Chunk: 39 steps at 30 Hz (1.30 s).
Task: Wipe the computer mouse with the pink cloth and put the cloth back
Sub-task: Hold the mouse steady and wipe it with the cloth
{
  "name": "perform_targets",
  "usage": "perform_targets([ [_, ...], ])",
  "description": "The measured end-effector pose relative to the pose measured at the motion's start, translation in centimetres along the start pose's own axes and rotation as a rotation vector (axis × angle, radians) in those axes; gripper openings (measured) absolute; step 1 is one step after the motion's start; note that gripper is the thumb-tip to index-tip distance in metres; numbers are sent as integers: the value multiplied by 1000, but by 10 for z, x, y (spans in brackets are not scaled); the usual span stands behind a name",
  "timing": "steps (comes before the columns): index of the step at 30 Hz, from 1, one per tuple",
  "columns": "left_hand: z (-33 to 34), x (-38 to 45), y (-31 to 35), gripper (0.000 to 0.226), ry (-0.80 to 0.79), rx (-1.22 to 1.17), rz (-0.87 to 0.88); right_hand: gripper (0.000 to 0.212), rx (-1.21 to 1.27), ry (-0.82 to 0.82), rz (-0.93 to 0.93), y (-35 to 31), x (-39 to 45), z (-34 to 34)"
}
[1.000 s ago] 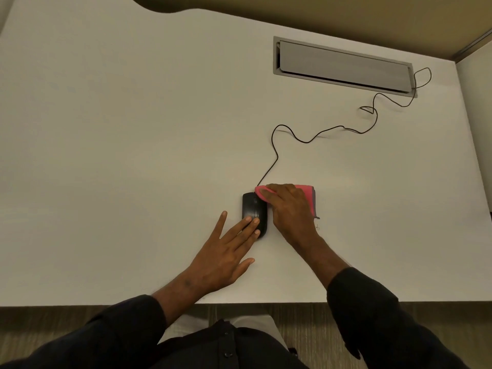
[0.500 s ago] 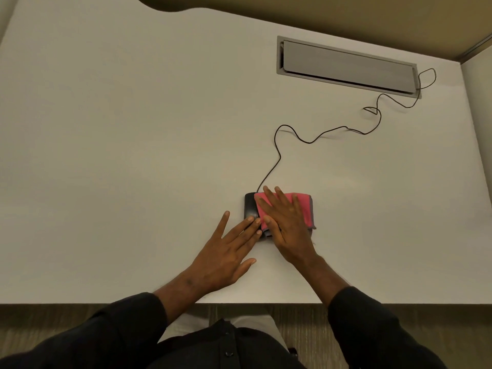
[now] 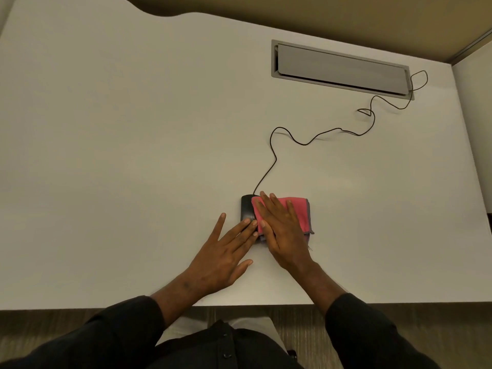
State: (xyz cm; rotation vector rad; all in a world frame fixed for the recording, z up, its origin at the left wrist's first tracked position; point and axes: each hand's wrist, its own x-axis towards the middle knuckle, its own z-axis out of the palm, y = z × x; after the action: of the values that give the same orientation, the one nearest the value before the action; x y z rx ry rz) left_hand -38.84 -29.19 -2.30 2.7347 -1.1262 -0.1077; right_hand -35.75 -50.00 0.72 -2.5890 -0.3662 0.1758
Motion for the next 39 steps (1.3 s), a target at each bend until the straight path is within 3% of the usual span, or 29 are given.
perform_targets([
  [7,3,0,-2,65,1,23,14,55,-178,-129,118,-2,31,-4],
  [14,8,0,-1,64,26,8,7,61,-64,8,56,-7,-10,6],
  [17,10,0,-2,64,37,21,14,67,-172,-32,64,2,5,6],
  [23,8,-1,-5,62,54,33,33,58,-279,-114,159,10,41,2],
  [29,7,-3,2,62,154,-136,-13,61,-14,-105,43,3,-2,-8],
  [35,4,-3,2,62,153,-170,-21,73,-205,-120,-84,26,-15,-17],
  [39,3,-3,1,62,145,-151,-10,62,-191,-59,-46,27,-6,-10],
])
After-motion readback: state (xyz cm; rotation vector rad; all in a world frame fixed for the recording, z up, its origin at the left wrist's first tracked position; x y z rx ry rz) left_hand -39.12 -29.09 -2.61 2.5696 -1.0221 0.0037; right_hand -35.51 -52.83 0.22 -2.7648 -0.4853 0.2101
